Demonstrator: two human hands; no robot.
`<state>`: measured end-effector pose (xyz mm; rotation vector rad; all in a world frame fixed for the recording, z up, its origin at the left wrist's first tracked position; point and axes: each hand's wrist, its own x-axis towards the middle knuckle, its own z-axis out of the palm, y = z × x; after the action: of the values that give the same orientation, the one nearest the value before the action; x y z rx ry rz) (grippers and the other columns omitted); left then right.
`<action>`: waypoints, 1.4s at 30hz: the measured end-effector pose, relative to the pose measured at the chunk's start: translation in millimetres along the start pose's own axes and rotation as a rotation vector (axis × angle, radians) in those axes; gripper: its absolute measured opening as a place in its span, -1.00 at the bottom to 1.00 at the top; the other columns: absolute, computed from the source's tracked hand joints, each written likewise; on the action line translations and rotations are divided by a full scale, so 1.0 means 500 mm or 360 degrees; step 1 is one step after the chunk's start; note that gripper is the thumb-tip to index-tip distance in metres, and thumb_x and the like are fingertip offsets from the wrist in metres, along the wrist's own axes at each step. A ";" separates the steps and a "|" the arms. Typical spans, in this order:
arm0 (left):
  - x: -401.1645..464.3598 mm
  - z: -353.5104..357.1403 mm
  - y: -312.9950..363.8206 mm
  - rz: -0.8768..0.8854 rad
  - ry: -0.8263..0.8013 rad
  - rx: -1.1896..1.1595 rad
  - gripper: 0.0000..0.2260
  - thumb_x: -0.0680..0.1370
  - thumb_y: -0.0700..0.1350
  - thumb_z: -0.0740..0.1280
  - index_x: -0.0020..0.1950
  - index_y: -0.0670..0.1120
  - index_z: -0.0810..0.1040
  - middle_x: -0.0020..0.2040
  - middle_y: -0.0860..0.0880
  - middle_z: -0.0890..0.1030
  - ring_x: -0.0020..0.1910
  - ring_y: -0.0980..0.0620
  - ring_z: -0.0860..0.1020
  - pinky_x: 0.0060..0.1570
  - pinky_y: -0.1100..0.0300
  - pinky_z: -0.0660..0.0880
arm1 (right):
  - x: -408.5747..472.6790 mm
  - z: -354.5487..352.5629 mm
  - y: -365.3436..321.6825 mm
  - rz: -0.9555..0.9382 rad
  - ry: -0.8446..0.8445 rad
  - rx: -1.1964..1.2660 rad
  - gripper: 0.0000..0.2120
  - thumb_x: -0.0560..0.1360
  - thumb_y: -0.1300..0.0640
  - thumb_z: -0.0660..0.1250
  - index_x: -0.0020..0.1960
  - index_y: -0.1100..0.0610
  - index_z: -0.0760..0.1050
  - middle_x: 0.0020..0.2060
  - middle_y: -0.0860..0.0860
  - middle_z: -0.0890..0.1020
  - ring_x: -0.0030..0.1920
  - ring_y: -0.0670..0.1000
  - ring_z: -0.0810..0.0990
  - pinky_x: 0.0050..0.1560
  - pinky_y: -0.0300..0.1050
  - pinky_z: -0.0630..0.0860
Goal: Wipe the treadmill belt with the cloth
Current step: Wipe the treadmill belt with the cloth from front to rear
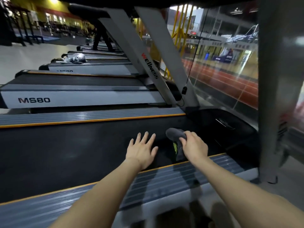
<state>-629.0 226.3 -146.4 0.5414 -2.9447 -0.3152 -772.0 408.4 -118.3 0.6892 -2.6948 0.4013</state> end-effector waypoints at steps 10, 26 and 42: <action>0.009 -0.001 0.122 -0.0038 0.0022 0.0171 -0.43 0.66 0.26 -0.12 0.65 0.15 -0.12 0.67 -0.01 -0.05 0.64 -0.15 -0.08 0.55 -0.19 0.03 | 0.008 -0.029 0.102 -0.0001 -0.0004 0.0131 -0.73 0.62 -0.14 0.19 0.24 -0.05 0.44 0.11 -0.04 0.56 0.10 0.08 0.58 -0.15 -0.05 0.43; 0.296 0.243 0.034 0.0085 -0.0084 0.0117 -0.44 0.67 0.24 -0.09 0.65 0.16 -0.11 0.67 -0.01 -0.07 0.64 -0.13 -0.10 0.56 -0.17 0.02 | 0.211 0.261 0.180 -0.0029 -0.0085 -0.0004 -0.71 0.61 -0.12 0.21 0.26 -0.03 0.45 0.10 -0.01 0.56 0.09 0.13 0.59 -0.18 -0.03 0.42; 0.874 0.505 -0.084 0.0173 -0.0035 0.0139 -0.47 0.68 0.21 -0.05 0.64 0.14 0.04 0.67 0.00 0.04 0.64 -0.11 -0.02 0.57 -0.12 0.02 | 0.712 0.678 0.279 0.0036 0.0038 -0.0117 -0.63 0.61 -0.10 0.20 0.36 0.00 0.41 0.18 0.07 0.54 0.17 0.18 0.54 -0.07 0.06 0.51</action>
<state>-1061.4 74.4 -361.4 0.3888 -3.0062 -0.1822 -1219.8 262.2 -316.1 0.6298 -2.6825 0.3126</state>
